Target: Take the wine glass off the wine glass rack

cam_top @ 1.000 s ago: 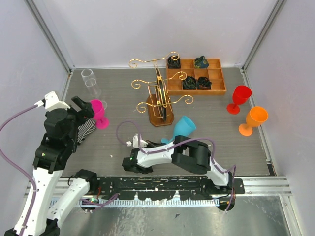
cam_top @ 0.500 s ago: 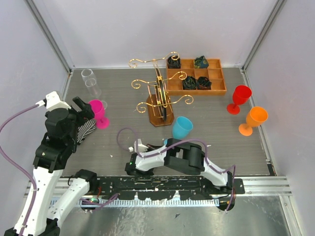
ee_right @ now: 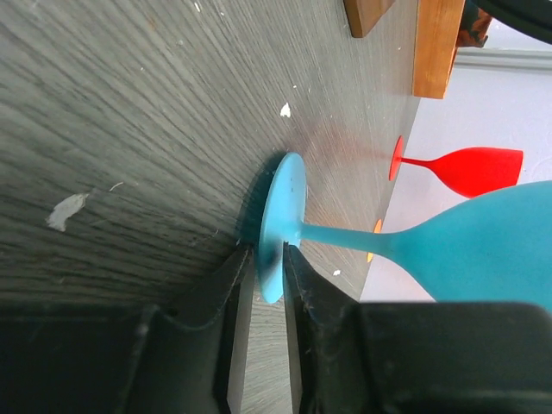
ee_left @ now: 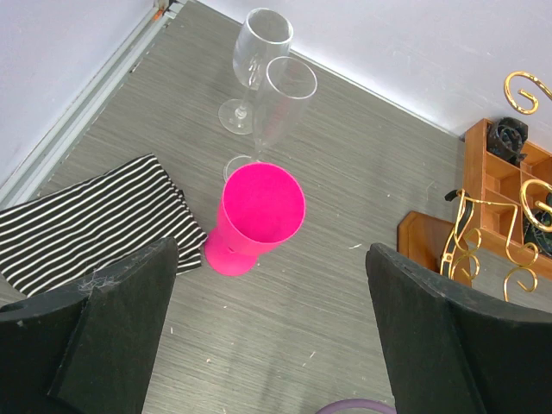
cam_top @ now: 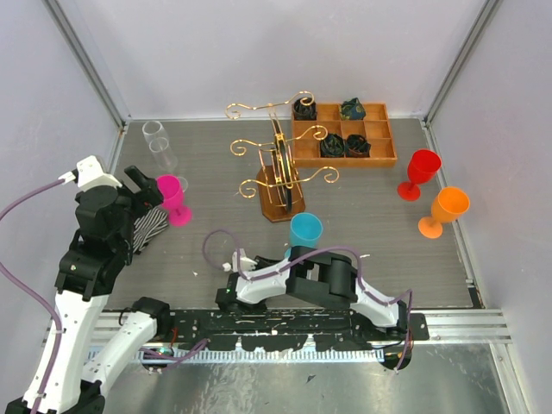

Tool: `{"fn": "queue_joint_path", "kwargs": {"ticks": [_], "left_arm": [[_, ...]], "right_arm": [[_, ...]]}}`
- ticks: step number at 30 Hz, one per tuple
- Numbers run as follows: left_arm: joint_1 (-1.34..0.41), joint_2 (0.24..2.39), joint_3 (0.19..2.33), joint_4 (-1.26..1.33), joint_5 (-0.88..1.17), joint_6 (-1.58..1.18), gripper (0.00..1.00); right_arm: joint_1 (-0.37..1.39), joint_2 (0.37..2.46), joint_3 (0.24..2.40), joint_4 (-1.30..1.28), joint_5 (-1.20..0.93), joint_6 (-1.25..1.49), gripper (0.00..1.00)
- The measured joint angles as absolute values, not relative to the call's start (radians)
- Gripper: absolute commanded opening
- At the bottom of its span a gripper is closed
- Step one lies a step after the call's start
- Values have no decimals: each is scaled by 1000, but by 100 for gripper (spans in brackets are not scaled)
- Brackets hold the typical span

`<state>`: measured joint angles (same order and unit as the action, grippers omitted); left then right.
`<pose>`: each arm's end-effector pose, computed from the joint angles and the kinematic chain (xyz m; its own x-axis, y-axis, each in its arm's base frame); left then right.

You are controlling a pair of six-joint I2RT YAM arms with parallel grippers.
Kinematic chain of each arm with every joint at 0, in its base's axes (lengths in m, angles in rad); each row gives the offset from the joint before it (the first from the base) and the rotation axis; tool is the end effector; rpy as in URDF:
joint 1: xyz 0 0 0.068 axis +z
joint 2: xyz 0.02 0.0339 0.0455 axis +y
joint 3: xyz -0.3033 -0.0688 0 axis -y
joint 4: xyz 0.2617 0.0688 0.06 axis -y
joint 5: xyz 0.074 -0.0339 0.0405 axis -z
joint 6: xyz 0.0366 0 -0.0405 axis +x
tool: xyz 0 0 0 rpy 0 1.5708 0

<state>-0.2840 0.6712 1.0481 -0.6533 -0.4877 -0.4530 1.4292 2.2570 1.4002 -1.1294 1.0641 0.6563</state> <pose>0.1066 -0.0132 0.4252 -0.1545 -0.3577 -0.9210 -0.2812 0.9095 -0.3061 0.0870 0.3834 0.1057 -0.4258 -0.8890 -0.1684 -0.3413 0.3302 -0.8800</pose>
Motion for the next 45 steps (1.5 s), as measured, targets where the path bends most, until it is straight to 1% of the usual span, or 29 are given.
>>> {"fn": "queue_joint_path", "kwargs": {"ticks": [8,13,17,25,28,32,37,40,42,45], "left_arm": [[-284,672,1048,-654,-488,-453,96],[-284,672,1048,-654,-489,-453,96],[-284,673,1048,-655,-489,-453,96],[-284,678,1054,-660,-489,-453,95],[-284,689,1080,-672,-495,-445,96],[-284,711,1141,-699,-532,-410,98],[-284,759,1251,-736,-564,-364,100],[-284,792,1294,-758,-567,-348,98],[-284,819,1314,-778,-565,-341,98],[-284,871,1351,-818,-543,-340,99]], "right_arm": [[1442,2248,1402,-1133,1067,588,48],[1447,2220,1403,-1111,1036,538,52],[1452,2185,1407,-1072,984,503,52],[1494,2125,1503,-920,791,484,53],[1530,2101,1529,-813,699,485,57],[1565,2033,1532,-733,656,480,63],[1563,1827,1533,-658,618,454,72],[1534,1682,1560,-646,596,448,74],[1455,1600,1586,-636,554,447,75],[1211,1465,1593,-599,443,429,79]]}}
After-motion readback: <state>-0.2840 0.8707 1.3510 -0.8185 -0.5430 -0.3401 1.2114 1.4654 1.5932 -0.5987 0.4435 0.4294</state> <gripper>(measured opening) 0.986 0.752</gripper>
